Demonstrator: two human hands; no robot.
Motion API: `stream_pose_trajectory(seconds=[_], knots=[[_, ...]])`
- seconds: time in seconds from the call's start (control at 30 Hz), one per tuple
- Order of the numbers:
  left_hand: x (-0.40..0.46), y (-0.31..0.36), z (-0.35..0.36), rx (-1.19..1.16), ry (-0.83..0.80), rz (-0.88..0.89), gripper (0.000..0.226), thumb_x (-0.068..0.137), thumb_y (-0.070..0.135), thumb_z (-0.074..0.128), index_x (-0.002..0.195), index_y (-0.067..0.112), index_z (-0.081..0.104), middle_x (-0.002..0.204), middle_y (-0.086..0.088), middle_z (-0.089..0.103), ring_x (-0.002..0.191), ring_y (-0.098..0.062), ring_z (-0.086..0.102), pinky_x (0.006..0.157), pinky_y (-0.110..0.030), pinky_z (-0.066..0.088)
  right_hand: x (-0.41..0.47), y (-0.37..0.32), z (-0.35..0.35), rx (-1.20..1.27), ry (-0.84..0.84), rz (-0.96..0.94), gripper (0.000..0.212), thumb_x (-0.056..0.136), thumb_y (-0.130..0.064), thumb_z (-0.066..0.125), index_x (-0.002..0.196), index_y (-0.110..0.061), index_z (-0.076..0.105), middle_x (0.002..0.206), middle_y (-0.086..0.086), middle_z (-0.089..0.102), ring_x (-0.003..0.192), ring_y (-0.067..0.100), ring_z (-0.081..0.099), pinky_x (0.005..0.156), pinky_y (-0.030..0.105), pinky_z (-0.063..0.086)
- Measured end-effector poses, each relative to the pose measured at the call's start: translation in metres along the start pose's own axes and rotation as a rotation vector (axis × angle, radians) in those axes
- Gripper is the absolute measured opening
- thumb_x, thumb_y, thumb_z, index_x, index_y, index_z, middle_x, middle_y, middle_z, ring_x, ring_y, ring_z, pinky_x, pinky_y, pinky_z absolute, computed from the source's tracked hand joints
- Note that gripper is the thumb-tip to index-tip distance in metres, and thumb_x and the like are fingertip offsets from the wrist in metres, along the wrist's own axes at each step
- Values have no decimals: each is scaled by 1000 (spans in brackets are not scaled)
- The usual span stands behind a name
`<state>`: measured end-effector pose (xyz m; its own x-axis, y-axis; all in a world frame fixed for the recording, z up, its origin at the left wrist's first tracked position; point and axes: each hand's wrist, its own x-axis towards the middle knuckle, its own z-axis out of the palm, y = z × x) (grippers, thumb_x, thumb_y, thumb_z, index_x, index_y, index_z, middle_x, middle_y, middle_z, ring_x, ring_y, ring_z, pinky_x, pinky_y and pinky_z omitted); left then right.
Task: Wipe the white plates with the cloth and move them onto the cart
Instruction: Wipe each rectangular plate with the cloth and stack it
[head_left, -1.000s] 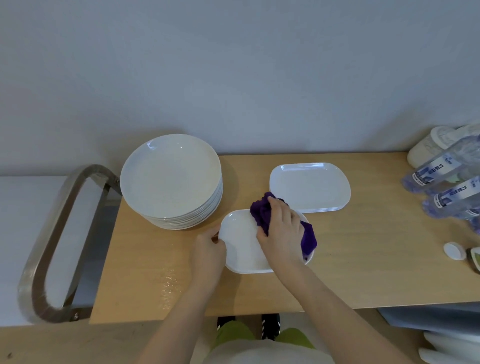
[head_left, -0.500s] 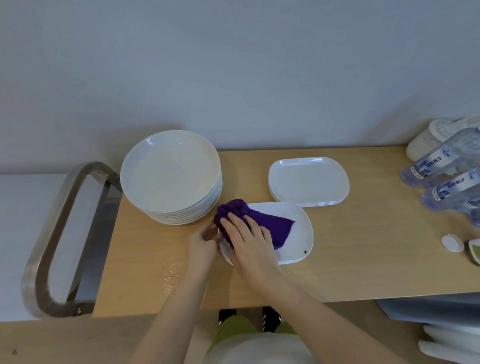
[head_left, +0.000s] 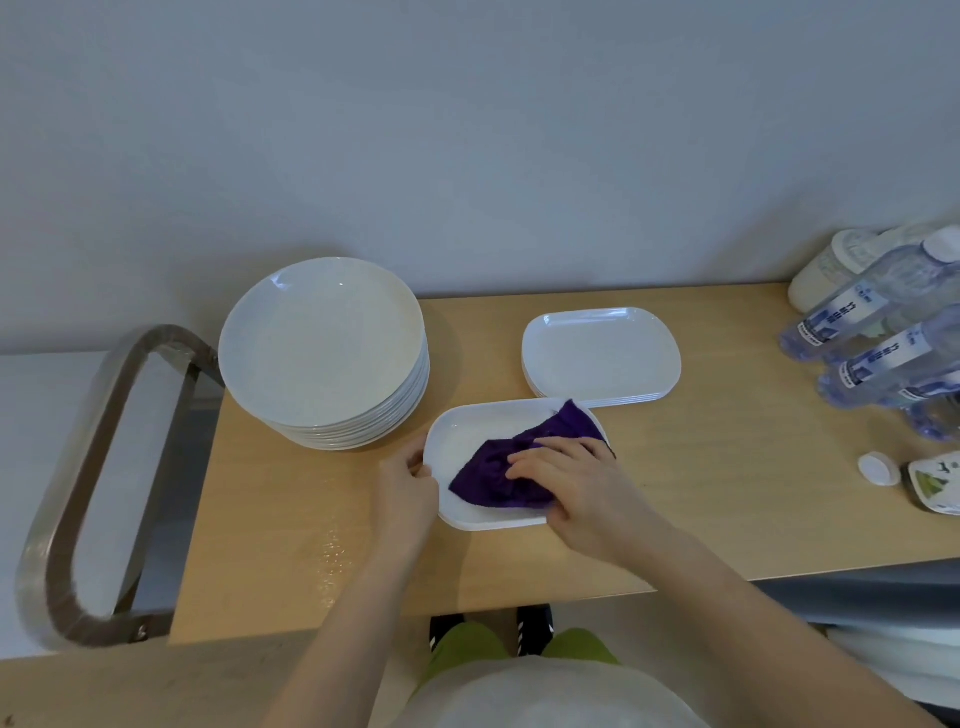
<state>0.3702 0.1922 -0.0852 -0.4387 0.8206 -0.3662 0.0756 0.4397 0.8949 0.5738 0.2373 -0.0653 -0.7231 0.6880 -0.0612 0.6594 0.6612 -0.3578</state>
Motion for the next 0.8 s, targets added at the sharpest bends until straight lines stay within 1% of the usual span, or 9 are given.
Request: stream_pose_trajectory(seconds=[0.13,0.2,0.27,0.33,0.43,0.53,0.63,0.7,0.8], knots=[[1,-2,-1,-1,-15,14,56,76,-7,48,105,34,72,95,20,72,93,-5,65,77,-26,52,4,21,-20,262,-21,194,58,70,-7,48,124,-28,49,125,-16,52,111,10,51,92,29,42],[2,-2,-1,2,-11,8,56,76,-8,48,103,35,72,94,21,72,93,-6,66,79,-27,52,0,31,-25,393,-24,301,50,75,-8,50,121,-29,47,118,-19,49,106,8,48,87,28,45],[3,-3,-1,-4,-14,2,58,77,-8,49,102,39,71,94,23,71,93,-4,65,78,-26,52,-7,36,-28,380,-5,342,36,82,-11,55,113,-28,52,106,-23,49,104,11,45,88,30,44],[3,-3,-1,2,-17,-7,60,77,-9,48,101,43,69,94,25,70,92,-1,64,78,-26,52,-15,34,-24,316,-2,364,23,88,-17,58,109,-26,54,102,-19,50,101,16,45,86,28,41],[3,-4,-2,1,-15,-3,61,78,-9,46,105,41,69,99,26,69,95,3,63,78,-25,52,-23,18,-13,145,28,443,21,93,-25,53,114,-26,52,109,-15,54,107,15,43,76,22,38],[3,-1,-3,1,-13,-14,60,79,-8,46,103,43,68,98,29,68,97,3,62,73,-20,49,-18,-9,-2,-45,137,459,22,89,-12,60,110,-12,58,107,2,61,100,25,51,77,32,47],[3,1,-5,-11,-33,-26,60,79,-7,48,96,48,66,90,33,68,92,8,62,72,-20,49,-7,-30,4,116,201,588,26,89,-9,57,115,-7,56,114,12,56,103,30,53,86,40,46],[3,2,-6,-8,-39,-25,59,79,-8,49,98,46,66,86,36,66,89,13,61,69,-16,48,-3,-37,11,111,257,560,28,87,-8,62,114,-6,57,112,13,57,99,29,55,82,35,48],[4,2,-5,-27,-28,-26,56,84,-7,50,96,45,65,88,28,66,93,-1,62,71,-26,53,6,-51,19,289,198,643,32,94,-19,53,126,-13,47,121,8,45,107,23,45,88,26,42]])
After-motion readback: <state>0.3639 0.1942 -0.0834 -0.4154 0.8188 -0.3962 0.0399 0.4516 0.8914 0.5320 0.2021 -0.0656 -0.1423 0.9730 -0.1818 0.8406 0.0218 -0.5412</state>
